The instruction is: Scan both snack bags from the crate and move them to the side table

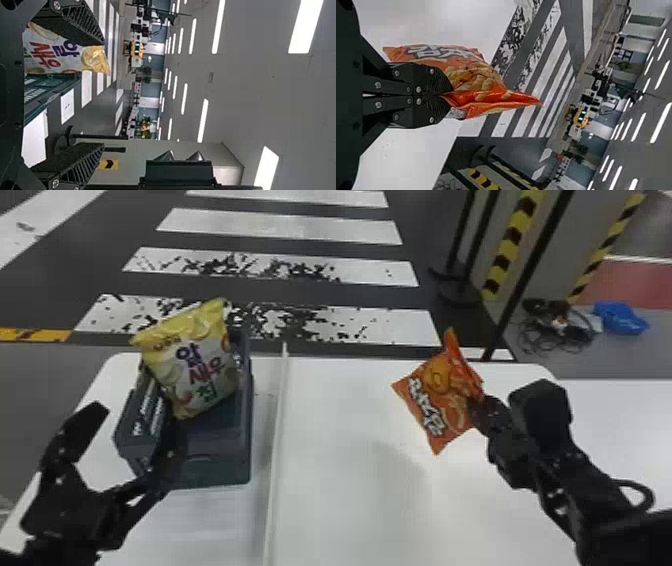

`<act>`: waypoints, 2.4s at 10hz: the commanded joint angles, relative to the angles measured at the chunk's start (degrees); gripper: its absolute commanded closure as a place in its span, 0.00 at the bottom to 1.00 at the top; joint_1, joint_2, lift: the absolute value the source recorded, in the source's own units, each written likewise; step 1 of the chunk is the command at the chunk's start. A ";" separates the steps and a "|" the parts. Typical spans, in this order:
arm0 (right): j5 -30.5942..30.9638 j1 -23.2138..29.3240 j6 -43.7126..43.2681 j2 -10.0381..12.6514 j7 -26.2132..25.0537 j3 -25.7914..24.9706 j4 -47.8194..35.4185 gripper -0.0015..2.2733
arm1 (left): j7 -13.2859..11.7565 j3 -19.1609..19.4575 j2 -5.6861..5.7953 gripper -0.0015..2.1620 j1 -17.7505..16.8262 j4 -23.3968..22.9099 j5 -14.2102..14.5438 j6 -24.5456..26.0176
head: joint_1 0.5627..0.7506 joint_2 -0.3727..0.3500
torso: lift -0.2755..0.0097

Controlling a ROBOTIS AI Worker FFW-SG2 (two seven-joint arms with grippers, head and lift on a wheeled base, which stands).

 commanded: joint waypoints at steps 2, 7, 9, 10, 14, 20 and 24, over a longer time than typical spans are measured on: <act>17.44 0.79 -8.38 -3.89 -2.34 9.63 5.73 0.99 | 0.00 0.01 0.00 0.05 0.03 0.85 0.26 -1.48 | 0.70 0.48 | 0.62; 30.10 6.24 -31.94 -10.75 -0.49 16.22 14.78 0.99 | 0.00 0.19 0.00 0.05 0.03 1.65 0.70 -1.83 | 0.70 0.65 | 0.62; 29.49 9.93 -37.91 -11.89 3.11 14.11 14.78 0.95 | 0.00 0.19 0.00 0.05 -0.24 1.82 0.70 -1.83 | 0.70 0.73 | 0.62; 28.96 11.34 -39.14 -12.24 4.78 13.06 14.69 0.80 | 0.00 0.19 0.00 0.05 -0.24 2.08 0.70 -1.83 | 0.70 0.74 | 0.62; 22.10 13.18 -38.61 -11.89 5.92 8.13 13.28 0.00 | -0.09 0.19 0.00 0.05 -0.41 2.44 0.88 -1.83 | 0.70 0.73 | 0.62; -5.23 13.71 -35.80 -8.64 18.14 -9.79 10.03 0.03 | -0.36 0.19 0.00 0.05 -0.41 2.52 1.14 -1.83 | 0.70 0.56 | 0.62; -13.05 11.86 -27.89 -6.44 29.56 -14.37 9.77 0.02 | -0.44 0.28 0.00 0.05 -0.32 2.79 1.14 -1.83 | 0.70 0.49 | 0.62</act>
